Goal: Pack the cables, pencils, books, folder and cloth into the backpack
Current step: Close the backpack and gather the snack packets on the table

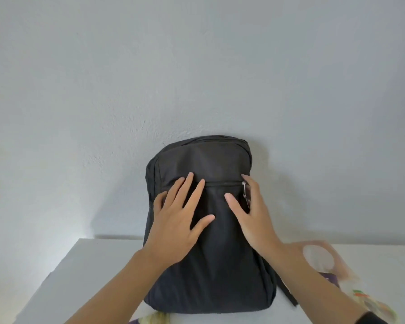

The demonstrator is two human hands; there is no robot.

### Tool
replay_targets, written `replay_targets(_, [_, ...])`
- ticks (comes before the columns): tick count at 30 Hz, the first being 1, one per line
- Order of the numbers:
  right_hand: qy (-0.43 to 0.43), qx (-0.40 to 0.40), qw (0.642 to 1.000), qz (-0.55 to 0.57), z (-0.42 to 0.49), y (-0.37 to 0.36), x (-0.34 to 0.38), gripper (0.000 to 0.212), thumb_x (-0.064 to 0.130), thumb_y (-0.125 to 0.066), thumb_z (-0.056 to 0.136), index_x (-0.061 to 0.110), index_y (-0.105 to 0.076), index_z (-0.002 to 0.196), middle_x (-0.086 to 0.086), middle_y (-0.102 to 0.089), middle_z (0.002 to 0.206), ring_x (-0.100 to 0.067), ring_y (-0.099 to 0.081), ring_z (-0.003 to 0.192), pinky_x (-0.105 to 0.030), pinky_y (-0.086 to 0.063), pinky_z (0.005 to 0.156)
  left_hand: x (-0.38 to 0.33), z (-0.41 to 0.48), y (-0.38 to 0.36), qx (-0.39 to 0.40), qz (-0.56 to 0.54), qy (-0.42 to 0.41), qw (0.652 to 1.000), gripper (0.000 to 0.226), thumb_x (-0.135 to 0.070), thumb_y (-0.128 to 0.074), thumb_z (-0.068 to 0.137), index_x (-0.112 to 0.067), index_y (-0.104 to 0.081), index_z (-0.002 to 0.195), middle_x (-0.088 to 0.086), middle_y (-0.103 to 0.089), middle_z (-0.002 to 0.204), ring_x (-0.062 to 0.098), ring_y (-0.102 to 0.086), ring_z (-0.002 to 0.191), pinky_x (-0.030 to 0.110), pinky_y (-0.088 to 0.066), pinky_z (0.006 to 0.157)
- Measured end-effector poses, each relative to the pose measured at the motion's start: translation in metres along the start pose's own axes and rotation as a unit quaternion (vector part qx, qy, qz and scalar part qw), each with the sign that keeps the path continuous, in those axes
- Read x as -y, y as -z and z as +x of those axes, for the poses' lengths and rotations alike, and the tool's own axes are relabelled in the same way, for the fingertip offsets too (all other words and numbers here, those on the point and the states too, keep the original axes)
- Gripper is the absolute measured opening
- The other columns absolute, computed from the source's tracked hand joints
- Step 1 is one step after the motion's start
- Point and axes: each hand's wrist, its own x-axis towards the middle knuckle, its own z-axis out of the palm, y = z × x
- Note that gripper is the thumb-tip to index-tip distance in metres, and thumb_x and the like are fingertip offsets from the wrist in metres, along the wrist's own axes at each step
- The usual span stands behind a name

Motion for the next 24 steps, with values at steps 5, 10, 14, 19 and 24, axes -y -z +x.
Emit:
replay_targets(5, [-0.042, -0.061, 0.997, -0.023, 0.007, 0.024, 0.001, 0.022, 0.027, -0.066, 0.098, 0.03, -0.054, 0.116, 0.004, -0.065, 0.071, -0.01, -0.064, 0.072, -0.026, -0.048, 0.075, 0.012, 0.026, -0.017, 0.127, 0.02, 0.029, 0.991, 0.083, -0.086, -0.01, 0.088, -0.048, 0.009, 0.159, -0.011, 0.018, 0.17, 0.009, 0.009, 0.158, 0.049, -0.014, 0.122])
replay_targets(10, [-0.12, -0.015, 0.991, -0.049, 0.023, 0.035, 0.019, 0.028, 0.04, -0.061, 0.099, 0.016, -0.062, 0.085, 0.002, -0.061, 0.073, -0.017, -0.059, 0.071, -0.032, -0.049, 0.07, -0.021, 0.033, -0.006, -0.053, -0.054, 0.03, 0.997, 0.057, -0.07, -0.045, 0.093, -0.032, -0.061, 0.133, -0.006, -0.057, 0.141, 0.02, -0.051, 0.131, 0.043, -0.03, 0.105])
replay_targets(14, [-0.059, -0.014, 0.998, -0.031, 0.013, 0.041, 0.035, 0.044, 0.026, -0.055, 0.104, 0.012, -0.049, 0.063, 0.003, -0.046, 0.053, -0.016, -0.043, 0.055, -0.03, -0.037, 0.063, -0.053, 0.042, 0.01, -0.11, -0.136, -0.072, 0.982, 0.033, -0.052, -0.068, 0.09, -0.023, -0.064, 0.105, -0.01, -0.053, 0.101, 0.012, -0.049, 0.093, 0.029, -0.043, 0.082])
replay_targets(19, [0.052, -0.009, 0.993, -0.11, 0.01, 0.048, 0.057, 0.04, 0.012, -0.057, 0.098, 0.012, -0.043, 0.061, 0.004, -0.037, 0.055, -0.009, -0.033, 0.055, -0.021, -0.029, 0.054, -0.08, 0.068, 0.014, 0.019, -0.093, -0.078, 0.992, 0.033, -0.052, -0.062, 0.09, -0.021, -0.05, 0.092, -0.01, -0.052, 0.078, 0.014, -0.05, 0.07, 0.031, -0.042, 0.06])
replay_targets(24, [0.145, 0.059, 0.952, -0.262, 0.017, 0.053, 0.062, 0.043, 0.014, -0.055, 0.097, 0.03, -0.039, 0.061, 0.007, -0.043, 0.064, -0.014, -0.042, 0.074, -0.028, -0.034, 0.065, -0.087, 0.09, 0.016, 0.077, -0.01, -0.078, 0.994, 0.01, -0.027, -0.05, 0.094, -0.021, -0.058, 0.094, -0.005, -0.063, 0.08, 0.022, -0.06, 0.072, 0.033, -0.042, 0.062])
